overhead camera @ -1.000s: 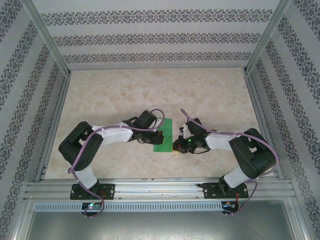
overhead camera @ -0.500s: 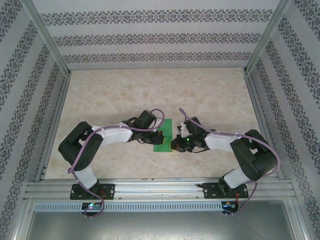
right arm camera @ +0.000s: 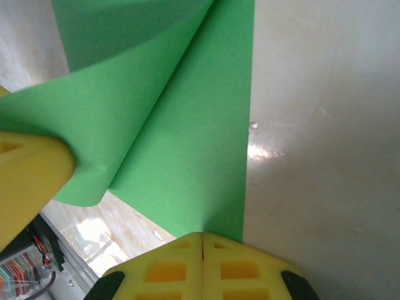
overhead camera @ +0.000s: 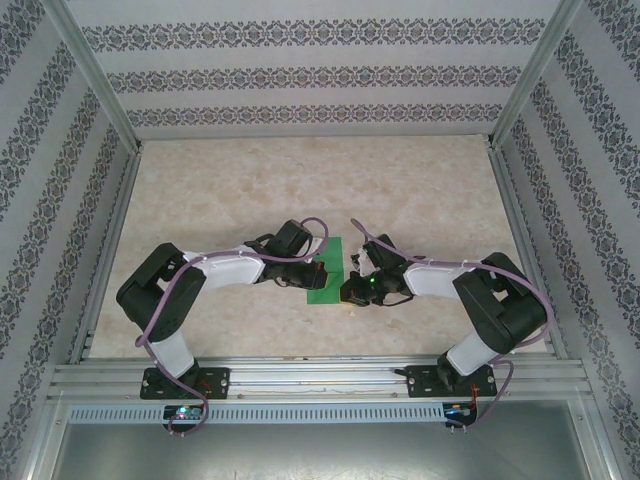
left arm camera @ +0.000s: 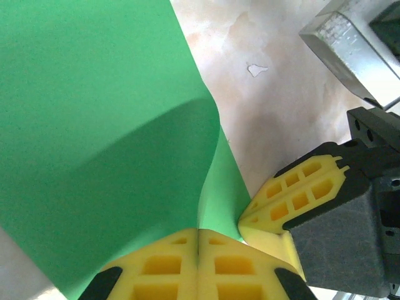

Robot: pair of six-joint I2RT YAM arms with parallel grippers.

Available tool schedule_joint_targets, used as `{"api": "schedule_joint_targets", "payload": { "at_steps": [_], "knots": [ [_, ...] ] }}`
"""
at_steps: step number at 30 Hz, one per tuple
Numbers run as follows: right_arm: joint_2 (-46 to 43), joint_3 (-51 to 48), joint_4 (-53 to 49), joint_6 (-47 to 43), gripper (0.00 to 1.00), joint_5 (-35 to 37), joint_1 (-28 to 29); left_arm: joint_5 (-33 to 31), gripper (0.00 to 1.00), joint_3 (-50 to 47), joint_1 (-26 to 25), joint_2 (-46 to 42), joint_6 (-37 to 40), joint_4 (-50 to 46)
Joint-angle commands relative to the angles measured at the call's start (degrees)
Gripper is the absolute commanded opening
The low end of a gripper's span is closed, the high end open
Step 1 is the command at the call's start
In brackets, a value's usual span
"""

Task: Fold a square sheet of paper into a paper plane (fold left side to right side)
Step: Fold the triangle a second time at the center of the table.

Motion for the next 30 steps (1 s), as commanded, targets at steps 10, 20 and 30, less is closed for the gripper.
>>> {"api": "schedule_joint_targets", "payload": {
  "at_steps": [10,20,30],
  "knots": [
    [2.1,1.1,-4.0,-2.0,0.00,1.5,0.6,0.3,0.01,-0.3,3.2,-0.9,4.7,-0.3],
    [1.8,1.2,-4.1,-2.1,0.00,1.4,0.5,5.2,0.01,-0.2,4.0,0.9,8.2,-0.2],
    [2.1,1.3,-4.5,-2.4,0.00,1.3,0.3,5.3,0.03,-2.7,4.8,0.2,8.5,0.6]
  ]
}}
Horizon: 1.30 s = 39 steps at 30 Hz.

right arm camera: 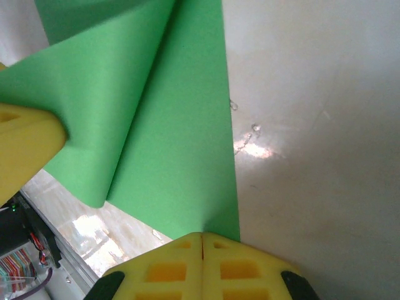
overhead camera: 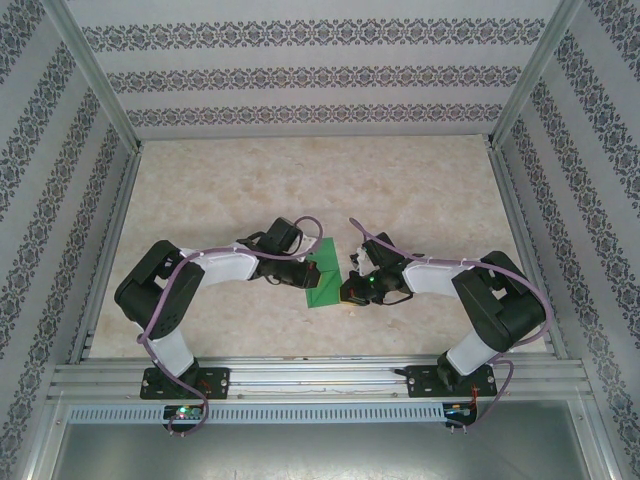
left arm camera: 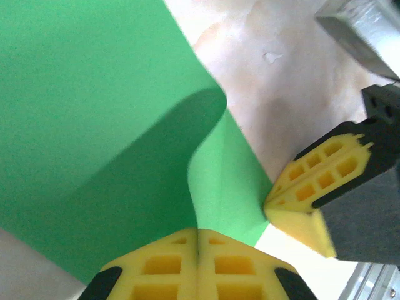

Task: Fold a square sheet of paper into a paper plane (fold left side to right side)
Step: Fold the triangle a second time at the center of the table.

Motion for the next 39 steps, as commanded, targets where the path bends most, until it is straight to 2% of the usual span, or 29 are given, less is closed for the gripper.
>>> {"api": "schedule_joint_targets", "payload": {
  "at_steps": [1,9,39],
  "knots": [
    [1.4,0.2,-3.0,-1.2,0.00,1.6,0.3,0.7,0.04,-0.8,1.2,0.0,1.6,0.7],
    [1.6,0.1,-3.2,-1.2,0.00,1.7,0.3,2.5,0.06,-0.8,1.6,1.1,1.6,2.6],
    [2.2,0.3,-3.6,-1.2,0.00,1.6,0.2,0.3,0.07,-2.1,3.2,2.0,1.4,4.0]
  ]
}}
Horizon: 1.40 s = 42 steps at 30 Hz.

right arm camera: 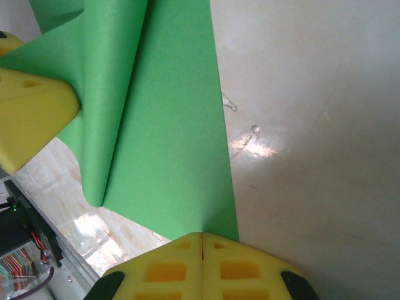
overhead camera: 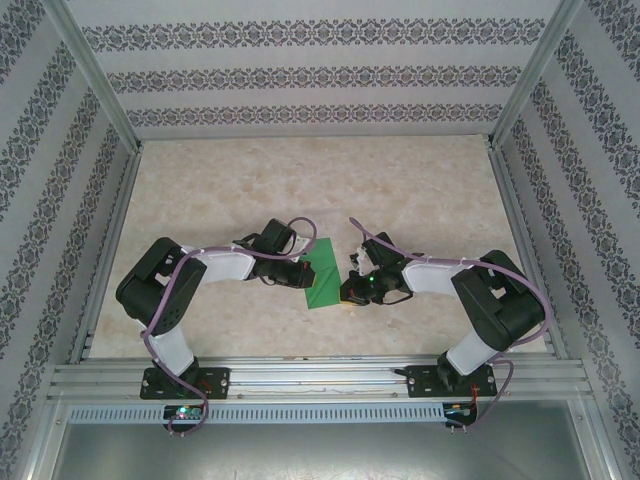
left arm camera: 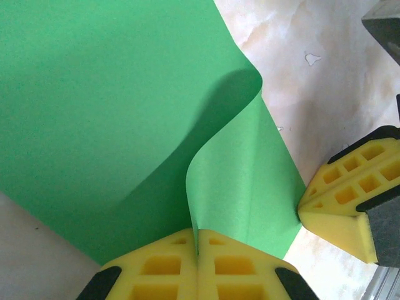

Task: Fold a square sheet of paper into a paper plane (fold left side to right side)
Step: Fold the triangle a second time at the center of the table.

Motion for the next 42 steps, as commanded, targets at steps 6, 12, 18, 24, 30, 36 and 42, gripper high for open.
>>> {"api": "schedule_joint_targets", "payload": {
  "at_steps": [6,12,18,24,30,36,42],
  "knots": [
    [1.9,0.0,-3.2,-1.3,0.00,1.7,0.3,0.1,0.07,-0.1,0.9,1.3,1.3,1.7],
    [1.9,0.1,-3.2,-1.3,0.00,1.6,0.2,-0.1,0.07,0.1,0.9,2.2,1.5,1.6],
    [0.6,0.5,-3.1,-1.1,0.00,0.8,0.2,-0.6,0.07,0.0,0.9,3.5,1.9,1.2],
    [-4.8,1.5,-0.6,0.8,0.00,-2.1,-1.2,-0.9,0.06,0.0,0.9,4.0,2.1,0.4],
    [-3.3,3.6,6.4,4.6,0.00,-2.4,-0.6,-1.1,0.06,-0.1,0.9,3.8,2.1,0.4],
    [2.2,7.5,10.1,6.4,0.00,-0.6,1.6,-1.3,0.07,0.1,0.9,3.7,2.3,-0.1],
    [5.8,9.6,10.5,6.3,0.00,0.1,2.8,-1.3,0.07,0.0,0.9,3.7,2.1,0.0]
  ]
}}
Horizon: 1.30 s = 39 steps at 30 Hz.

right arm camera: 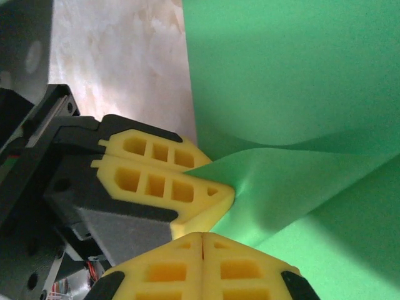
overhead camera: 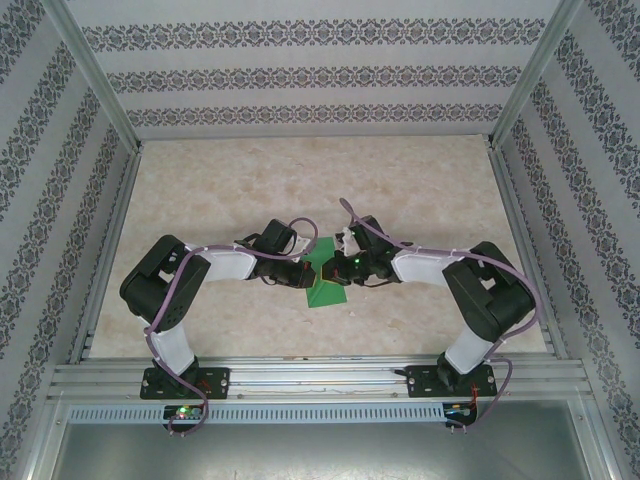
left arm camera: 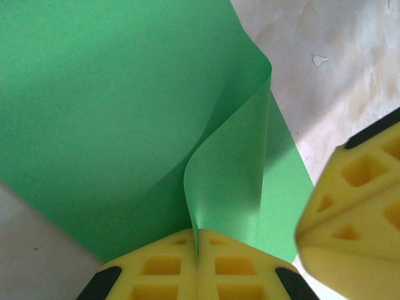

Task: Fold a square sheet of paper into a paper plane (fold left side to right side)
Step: Fold the triangle a second time at the center of the table.

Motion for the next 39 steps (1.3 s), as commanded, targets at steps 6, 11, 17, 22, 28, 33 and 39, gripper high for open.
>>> {"api": "schedule_joint_targets", "payload": {
  "at_steps": [6,11,17,22,28,33,39],
  "knots": [
    [2.8,1.4,1.1,0.0,0.00,1.4,1.0,-1.9,0.06,0.0,0.7,2.0,1.4,-1.5],
    [3.7,1.3,0.6,-0.5,0.00,2.3,1.0,-2.0,0.07,0.0,0.8,2.3,1.5,-1.6],
    [4.3,1.0,-0.1,-1.1,0.00,3.3,1.0,-2.4,0.06,0.1,0.8,2.4,1.6,-2.0],
    [4.7,1.0,-0.5,-1.3,0.00,3.6,1.0,-2.5,0.06,0.1,0.8,2.7,1.7,-2.2],
    [5.0,0.6,-1.3,-1.6,0.00,4.2,1.0,-2.8,0.06,0.2,0.7,3.0,1.7,-2.3],
    [5.3,0.4,-1.5,-1.7,0.00,4.4,1.0,-2.8,0.06,0.1,0.7,3.1,1.7,-2.4],
    [5.8,-0.1,-2.7,-1.7,0.00,5.0,1.1,-2.8,0.08,0.3,0.7,3.0,1.6,-2.4]
  ]
}}
